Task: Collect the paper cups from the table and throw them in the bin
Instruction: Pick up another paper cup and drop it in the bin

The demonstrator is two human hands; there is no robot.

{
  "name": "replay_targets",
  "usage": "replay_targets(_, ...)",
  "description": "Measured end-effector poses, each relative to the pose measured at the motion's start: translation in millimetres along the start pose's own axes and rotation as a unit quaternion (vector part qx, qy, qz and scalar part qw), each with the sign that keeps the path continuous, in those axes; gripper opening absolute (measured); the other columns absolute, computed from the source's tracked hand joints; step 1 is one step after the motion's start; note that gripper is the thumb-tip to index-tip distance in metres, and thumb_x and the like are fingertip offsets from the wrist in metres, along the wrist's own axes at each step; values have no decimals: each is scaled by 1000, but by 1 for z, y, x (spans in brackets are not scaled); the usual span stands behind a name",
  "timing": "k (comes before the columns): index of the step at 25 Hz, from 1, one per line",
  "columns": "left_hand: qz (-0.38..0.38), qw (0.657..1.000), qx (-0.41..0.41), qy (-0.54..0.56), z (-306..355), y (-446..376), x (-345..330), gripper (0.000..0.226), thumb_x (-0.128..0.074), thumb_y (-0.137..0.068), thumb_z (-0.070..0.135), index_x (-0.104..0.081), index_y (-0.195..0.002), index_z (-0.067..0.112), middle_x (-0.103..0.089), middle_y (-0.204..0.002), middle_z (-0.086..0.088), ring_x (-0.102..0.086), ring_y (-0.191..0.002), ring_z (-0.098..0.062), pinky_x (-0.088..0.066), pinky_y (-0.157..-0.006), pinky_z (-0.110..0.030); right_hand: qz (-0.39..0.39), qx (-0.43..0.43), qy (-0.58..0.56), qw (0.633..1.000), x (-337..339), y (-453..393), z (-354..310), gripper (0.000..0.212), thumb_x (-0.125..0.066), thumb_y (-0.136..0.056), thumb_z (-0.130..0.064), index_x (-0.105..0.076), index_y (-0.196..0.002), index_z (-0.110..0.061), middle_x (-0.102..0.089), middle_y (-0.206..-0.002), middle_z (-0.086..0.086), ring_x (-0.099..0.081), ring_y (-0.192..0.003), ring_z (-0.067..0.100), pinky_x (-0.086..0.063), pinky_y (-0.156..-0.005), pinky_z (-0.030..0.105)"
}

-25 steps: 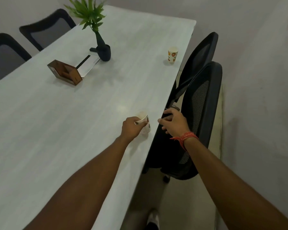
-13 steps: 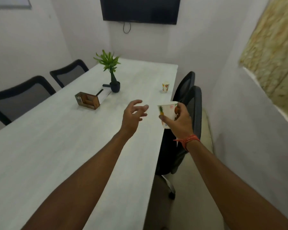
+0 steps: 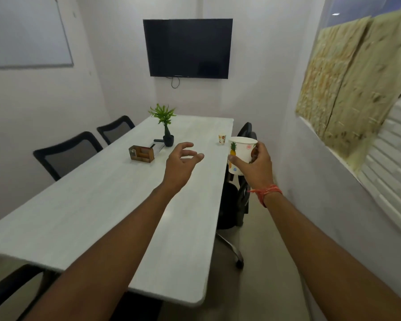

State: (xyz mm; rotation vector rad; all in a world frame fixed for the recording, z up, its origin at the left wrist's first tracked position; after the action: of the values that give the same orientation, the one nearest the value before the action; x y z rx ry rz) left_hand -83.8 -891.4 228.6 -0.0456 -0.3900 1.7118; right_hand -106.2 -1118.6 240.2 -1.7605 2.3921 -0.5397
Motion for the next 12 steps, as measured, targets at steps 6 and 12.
replay_targets(6, 84, 996, 5, 4, 30, 163, 90, 43, -74, -80, 36, -60, -118, 24, -72, -106, -2, -69, -97, -24, -55, -84, -38, -75, 19, -74, 994, -17, 142, -58, 67, -83, -75, -17, -48, -131, -14, -60, -125, 1, -61, -111, 20, -57, -84, 24)
replay_targets(12, 210, 977, 4, -34, 65, 315, 257, 37, -72, -82, 36, -60, -115, 26, -71, -106, 1, -70, -96, -17, -58, -87, -39, -197, 46, -126, 971, -128, 293, -145, 67, -85, -73, -19, -50, -130, -12, -62, -125, 6, -63, -109, 22, -58, -78, 18)
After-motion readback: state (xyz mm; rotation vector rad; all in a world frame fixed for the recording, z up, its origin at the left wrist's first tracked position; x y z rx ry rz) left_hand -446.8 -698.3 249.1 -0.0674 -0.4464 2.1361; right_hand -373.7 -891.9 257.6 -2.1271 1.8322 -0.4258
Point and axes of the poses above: each hand's wrist, its own y-axis away from the middle knuckle, its own x-axis out of the back of the hand, z = x × y, the point moved 6 cm from there along -y, towards the middle knuckle
